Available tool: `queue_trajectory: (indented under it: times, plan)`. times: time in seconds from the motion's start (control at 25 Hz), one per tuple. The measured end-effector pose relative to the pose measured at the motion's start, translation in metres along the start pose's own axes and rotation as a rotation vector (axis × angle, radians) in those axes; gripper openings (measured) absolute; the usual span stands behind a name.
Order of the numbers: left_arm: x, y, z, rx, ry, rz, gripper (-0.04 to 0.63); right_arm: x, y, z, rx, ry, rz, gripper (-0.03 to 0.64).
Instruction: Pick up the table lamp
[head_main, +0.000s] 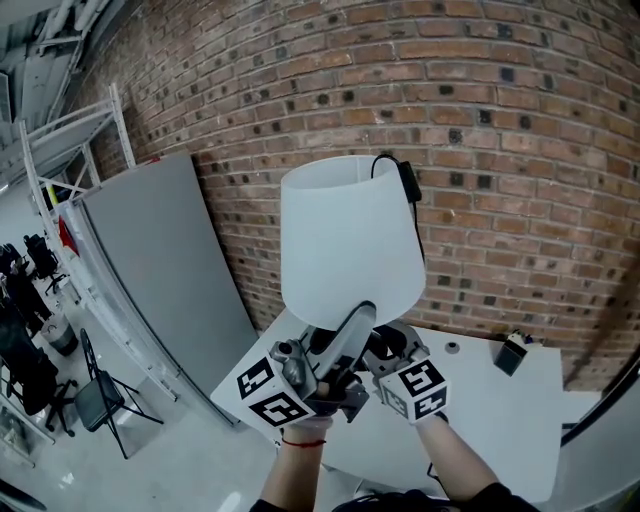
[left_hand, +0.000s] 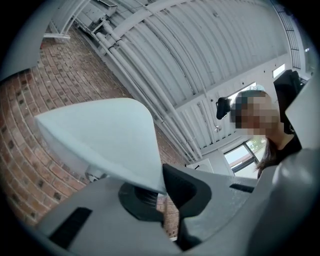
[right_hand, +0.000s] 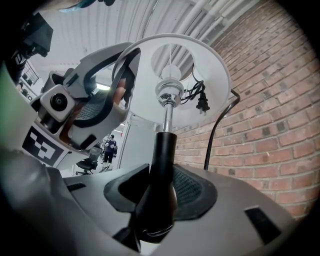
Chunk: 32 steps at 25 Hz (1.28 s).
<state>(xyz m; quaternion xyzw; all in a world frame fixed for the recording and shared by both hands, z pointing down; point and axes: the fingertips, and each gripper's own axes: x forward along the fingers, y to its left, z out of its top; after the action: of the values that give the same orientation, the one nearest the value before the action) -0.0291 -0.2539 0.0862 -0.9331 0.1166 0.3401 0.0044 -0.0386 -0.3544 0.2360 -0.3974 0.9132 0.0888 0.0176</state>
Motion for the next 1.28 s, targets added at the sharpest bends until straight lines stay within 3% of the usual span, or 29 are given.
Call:
queue_trajectory:
  times: [0.88, 1.28]
  plan:
    - [0.022, -0.048, 0.037, 0.074, -0.03, -0.063, 0.009, -0.021, 0.009, 0.062, -0.057, -0.099, -0.019, 0.146]
    - [0.022, -0.055, 0.039, 0.082, -0.031, -0.065, 0.009, -0.023, 0.012, 0.067, -0.056, -0.11, -0.021, 0.146]
